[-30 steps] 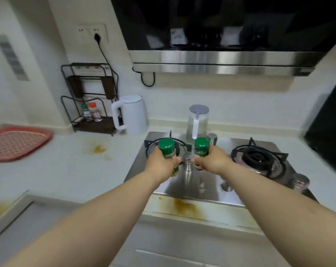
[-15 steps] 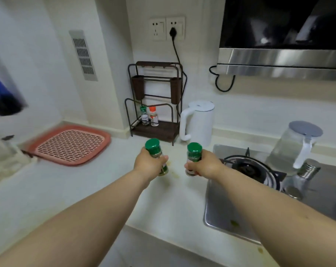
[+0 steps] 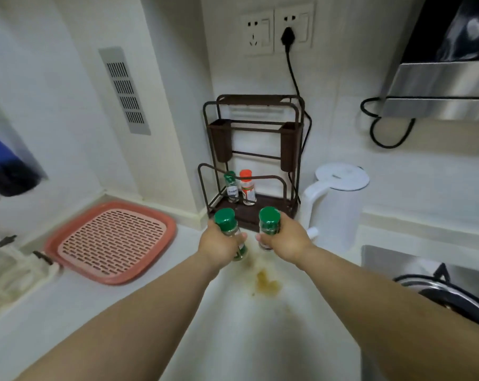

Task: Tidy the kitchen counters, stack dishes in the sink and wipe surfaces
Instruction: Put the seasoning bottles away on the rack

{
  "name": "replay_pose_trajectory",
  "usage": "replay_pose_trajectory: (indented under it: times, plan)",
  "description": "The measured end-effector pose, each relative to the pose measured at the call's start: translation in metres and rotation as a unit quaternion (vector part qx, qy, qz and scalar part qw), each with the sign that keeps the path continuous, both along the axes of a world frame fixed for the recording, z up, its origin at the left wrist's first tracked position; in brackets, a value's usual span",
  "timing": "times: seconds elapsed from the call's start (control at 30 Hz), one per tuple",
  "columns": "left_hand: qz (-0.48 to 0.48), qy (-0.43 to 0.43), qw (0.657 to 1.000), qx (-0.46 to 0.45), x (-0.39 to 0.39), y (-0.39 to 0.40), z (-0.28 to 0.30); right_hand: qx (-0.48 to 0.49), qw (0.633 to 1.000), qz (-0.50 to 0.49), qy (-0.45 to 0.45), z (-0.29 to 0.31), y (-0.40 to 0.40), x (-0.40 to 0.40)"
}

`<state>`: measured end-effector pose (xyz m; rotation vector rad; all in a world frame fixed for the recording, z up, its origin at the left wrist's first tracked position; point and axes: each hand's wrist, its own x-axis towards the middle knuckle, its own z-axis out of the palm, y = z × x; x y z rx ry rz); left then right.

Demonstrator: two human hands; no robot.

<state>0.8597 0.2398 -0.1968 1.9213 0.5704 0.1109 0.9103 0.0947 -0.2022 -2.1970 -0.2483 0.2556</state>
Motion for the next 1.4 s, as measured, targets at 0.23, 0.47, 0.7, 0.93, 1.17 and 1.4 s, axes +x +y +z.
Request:
replay_pose_trajectory:
  times: [0.23,0.47,0.7,0.93,1.17,1.4]
  plan:
    - [-0.047,-0.002,0.998,0.037,0.085,0.035,-0.019,0.006,0.991,-0.13,-0.029,-0.022,0.038,0.049]
    - [-0.133,-0.024,0.991,0.013,0.157,0.055,-0.038,0.008,0.971,-0.231,-0.055,-0.036,0.079,0.082]
    - [-0.192,-0.068,0.979,0.018,0.209,0.062,-0.044,0.087,0.934,-0.346,-0.027,-0.039,0.1,0.132]
    - [-0.212,-0.074,0.974,0.042,0.251,0.05,-0.053,0.139,0.912,-0.385,0.034,-0.048,0.096,0.172]
    - [-0.218,-0.038,0.968,0.119,0.276,0.035,-0.08,0.125,0.889,-0.436,0.068,-0.066,0.095,0.199]
    - [-0.206,-0.023,0.962,0.175,0.284,0.029,-0.081,0.064,0.905,-0.415,0.07,-0.068,0.09,0.209]
